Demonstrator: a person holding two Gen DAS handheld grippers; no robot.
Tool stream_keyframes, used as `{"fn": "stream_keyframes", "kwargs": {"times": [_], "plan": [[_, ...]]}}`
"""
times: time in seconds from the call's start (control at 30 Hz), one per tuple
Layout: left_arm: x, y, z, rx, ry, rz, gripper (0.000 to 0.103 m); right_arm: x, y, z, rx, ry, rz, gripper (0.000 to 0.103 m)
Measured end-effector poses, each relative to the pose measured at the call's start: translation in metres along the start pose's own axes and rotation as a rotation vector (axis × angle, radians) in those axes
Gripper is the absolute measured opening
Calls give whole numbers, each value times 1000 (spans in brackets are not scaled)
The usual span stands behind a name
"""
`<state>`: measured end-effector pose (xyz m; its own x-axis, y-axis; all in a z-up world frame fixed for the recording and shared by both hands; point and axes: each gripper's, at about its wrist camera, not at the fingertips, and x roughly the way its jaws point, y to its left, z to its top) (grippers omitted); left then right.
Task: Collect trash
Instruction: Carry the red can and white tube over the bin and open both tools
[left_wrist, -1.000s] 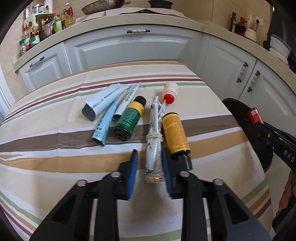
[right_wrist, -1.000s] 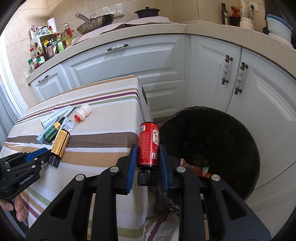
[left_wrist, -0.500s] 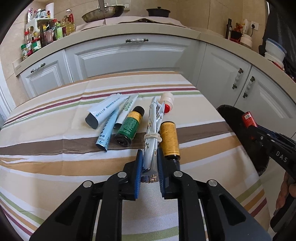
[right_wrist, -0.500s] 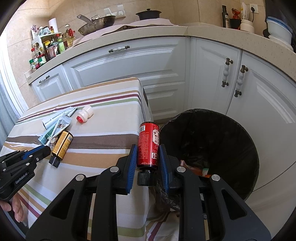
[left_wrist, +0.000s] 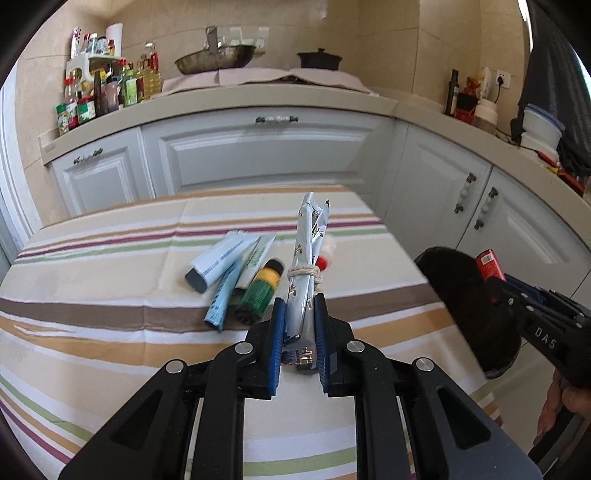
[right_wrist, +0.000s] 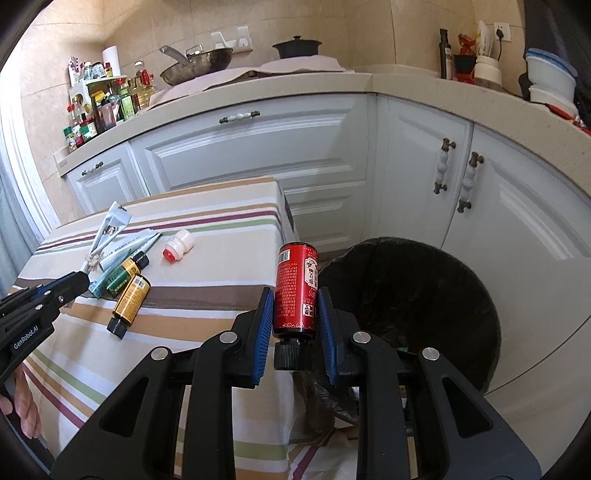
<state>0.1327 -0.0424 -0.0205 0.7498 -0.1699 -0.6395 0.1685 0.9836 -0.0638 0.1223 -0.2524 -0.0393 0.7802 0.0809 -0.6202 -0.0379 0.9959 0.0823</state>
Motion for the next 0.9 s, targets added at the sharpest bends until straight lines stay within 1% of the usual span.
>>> {"fn": "stream_keyframes", "kwargs": {"times": [0.2,0.33,0.6,0.8,0.9], "plan": [[-6,-28,11,36,-42,-51,17,-18,-12,5,2,-40,-35,24],[-7,-49,16,66,-66,-78,17,-31,-27,7,13,-71,-70,24],[0,-92,22,127,-74,-138,17,-43,-62,10,43,-106,-135,24],[11,-121,20,173,-69,-161,17,-39,-88,9,66,-112,-169,24],[23,-136,20,195,-53,-168,17,-33,-100,8,78,-108,-180,24]]}}
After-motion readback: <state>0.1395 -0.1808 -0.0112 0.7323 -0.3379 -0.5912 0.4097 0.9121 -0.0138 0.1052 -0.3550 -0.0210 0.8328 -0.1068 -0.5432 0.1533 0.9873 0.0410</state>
